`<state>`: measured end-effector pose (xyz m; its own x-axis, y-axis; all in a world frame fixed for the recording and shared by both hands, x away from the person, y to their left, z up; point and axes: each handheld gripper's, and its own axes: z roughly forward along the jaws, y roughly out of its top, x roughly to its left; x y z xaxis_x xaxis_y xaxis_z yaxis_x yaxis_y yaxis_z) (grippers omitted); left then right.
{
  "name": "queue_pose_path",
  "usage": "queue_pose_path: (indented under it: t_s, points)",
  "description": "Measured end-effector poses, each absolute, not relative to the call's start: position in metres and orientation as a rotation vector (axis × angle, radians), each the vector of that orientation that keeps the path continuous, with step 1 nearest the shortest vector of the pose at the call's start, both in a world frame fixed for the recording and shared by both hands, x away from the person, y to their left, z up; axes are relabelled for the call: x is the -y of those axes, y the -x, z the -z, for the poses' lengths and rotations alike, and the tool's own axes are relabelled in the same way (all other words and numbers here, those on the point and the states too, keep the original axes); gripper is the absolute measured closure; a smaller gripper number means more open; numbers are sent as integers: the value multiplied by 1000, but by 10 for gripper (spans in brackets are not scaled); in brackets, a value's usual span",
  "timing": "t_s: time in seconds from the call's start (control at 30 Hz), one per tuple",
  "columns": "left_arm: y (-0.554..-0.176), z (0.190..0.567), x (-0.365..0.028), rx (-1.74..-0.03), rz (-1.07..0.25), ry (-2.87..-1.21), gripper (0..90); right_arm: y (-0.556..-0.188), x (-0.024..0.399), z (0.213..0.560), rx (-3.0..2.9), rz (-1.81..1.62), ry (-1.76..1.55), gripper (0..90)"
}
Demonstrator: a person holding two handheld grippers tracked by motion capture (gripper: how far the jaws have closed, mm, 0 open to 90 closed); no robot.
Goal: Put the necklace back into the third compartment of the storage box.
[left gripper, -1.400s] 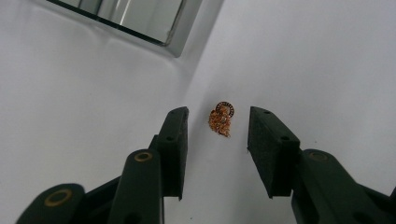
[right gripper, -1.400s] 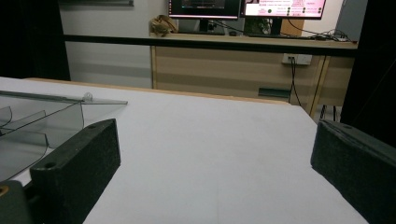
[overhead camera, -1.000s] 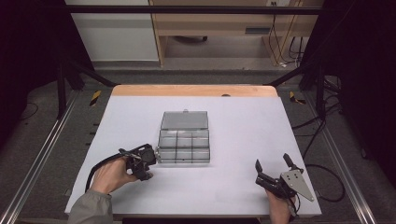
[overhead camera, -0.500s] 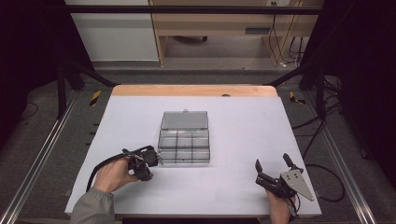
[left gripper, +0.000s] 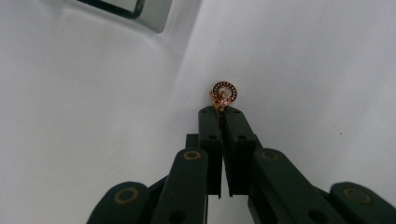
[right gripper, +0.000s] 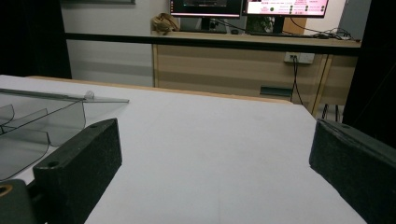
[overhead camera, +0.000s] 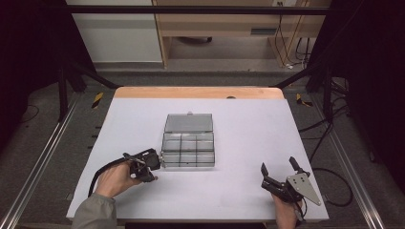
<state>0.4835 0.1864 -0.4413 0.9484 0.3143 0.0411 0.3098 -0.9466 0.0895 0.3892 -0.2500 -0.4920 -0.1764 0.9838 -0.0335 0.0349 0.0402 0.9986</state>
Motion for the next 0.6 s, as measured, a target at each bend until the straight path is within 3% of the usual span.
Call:
queue_pose_path:
  t_s: [0.6]
  points:
    - [-475,431,-220,-557,-136,-2752,863,-389,249,492,-1388,-1287,-1118,30]
